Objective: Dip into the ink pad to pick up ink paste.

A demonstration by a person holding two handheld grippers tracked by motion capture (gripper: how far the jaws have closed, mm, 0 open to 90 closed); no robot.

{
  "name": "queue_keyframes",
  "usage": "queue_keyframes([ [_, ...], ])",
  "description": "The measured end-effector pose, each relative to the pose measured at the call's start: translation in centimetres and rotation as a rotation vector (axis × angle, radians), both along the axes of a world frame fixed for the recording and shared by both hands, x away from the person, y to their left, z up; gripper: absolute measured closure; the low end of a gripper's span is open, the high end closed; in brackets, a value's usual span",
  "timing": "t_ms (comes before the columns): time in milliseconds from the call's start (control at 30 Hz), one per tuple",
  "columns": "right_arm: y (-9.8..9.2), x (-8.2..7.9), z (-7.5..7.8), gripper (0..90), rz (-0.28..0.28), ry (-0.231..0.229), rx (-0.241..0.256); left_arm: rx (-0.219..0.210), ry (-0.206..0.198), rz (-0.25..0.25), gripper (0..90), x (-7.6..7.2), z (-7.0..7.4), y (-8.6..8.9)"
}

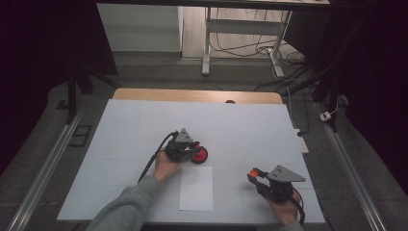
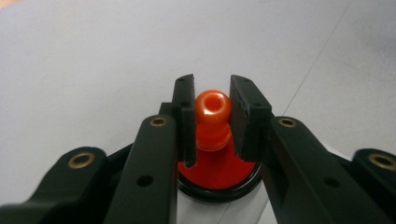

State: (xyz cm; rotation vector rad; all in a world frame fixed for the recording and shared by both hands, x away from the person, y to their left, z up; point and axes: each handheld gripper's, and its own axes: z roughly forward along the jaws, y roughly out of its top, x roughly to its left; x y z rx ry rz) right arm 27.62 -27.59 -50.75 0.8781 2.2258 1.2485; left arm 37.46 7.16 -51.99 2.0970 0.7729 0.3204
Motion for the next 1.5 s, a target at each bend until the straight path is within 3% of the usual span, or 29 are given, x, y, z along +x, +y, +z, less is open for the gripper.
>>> queue_keyframes([
  [233,0.0,0.0,0.0,64.5,0.004,0.001,0.005,-0.016,0.022,0.006,72.4,0.0,-0.4,0.2],
  [467,0.0,-0.1,0.1,64.5,0.002,-0.005,0.005,0.007,0.009,0.015,72.5,-0.2,-0.5,-0.2],
  [1200,0.0,-0.1,0.2,64.5,0.001,-0.008,0.005,0.023,-0.002,0.018,72.5,-0.3,-0.3,-0.3],
  [1267,0.0,-0.1,0.2,64.5,0.005,-0.008,0.01,-0.005,-0.019,0.026,72.7,-0.5,0.1,-0.1],
  [1500,0.1,-0.1,0.3,64.4,0.009,-0.012,0.016,-0.093,-0.012,0.04,72.6,-0.6,1.9,1.3],
])
